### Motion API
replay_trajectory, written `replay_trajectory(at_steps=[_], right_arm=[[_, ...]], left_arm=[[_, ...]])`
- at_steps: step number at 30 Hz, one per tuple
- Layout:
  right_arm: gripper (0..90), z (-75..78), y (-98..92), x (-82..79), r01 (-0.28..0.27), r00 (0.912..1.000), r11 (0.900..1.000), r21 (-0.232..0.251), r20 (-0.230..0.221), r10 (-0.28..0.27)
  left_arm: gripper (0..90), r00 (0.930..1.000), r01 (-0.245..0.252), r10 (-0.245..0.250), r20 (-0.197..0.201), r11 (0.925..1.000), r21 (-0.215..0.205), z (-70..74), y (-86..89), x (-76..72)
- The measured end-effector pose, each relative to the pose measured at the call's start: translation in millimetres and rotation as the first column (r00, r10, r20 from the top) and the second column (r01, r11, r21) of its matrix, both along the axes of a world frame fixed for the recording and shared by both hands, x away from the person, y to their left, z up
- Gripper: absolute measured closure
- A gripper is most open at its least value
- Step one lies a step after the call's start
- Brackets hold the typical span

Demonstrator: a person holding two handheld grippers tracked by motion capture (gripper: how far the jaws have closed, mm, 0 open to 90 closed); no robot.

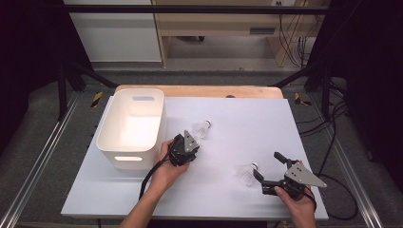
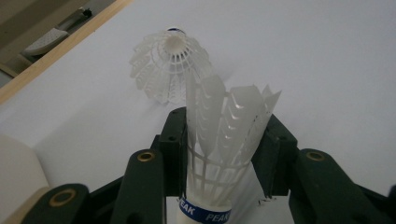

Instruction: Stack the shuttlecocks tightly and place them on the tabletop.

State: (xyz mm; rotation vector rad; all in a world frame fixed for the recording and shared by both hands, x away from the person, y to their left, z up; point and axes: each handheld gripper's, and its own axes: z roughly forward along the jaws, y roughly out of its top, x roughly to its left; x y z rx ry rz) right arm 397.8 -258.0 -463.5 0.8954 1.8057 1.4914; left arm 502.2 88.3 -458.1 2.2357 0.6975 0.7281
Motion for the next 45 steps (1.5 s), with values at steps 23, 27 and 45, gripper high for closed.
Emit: replay_trajectory(at_steps=[23,27,45], right_arm=[[3.3,-0.6,1.6,0.2,-0.007,1.0000,1.000,-0.008,-0.001,0.007],[3.3,-0.6,1.5,0.2,-0.007,1.0000,1.000,-0.009,0.000,0.007],[3.2,-1.1,3.3,0.3,-0.014,0.9999,1.000,-0.014,-0.008,0.014]], left_arm=[[37.4,0.9970,0.063,-0.064,-0.045,0.9979,-0.013,-12.5,-5.5,-13.0],[36.4,0.9966,0.069,-0.069,-0.043,0.9975,-0.017,-11.7,-6.1,-14.9],[20.0,0.9973,0.039,-0.045,-0.059,0.9946,-0.096,-10.6,-7.1,-13.8]])
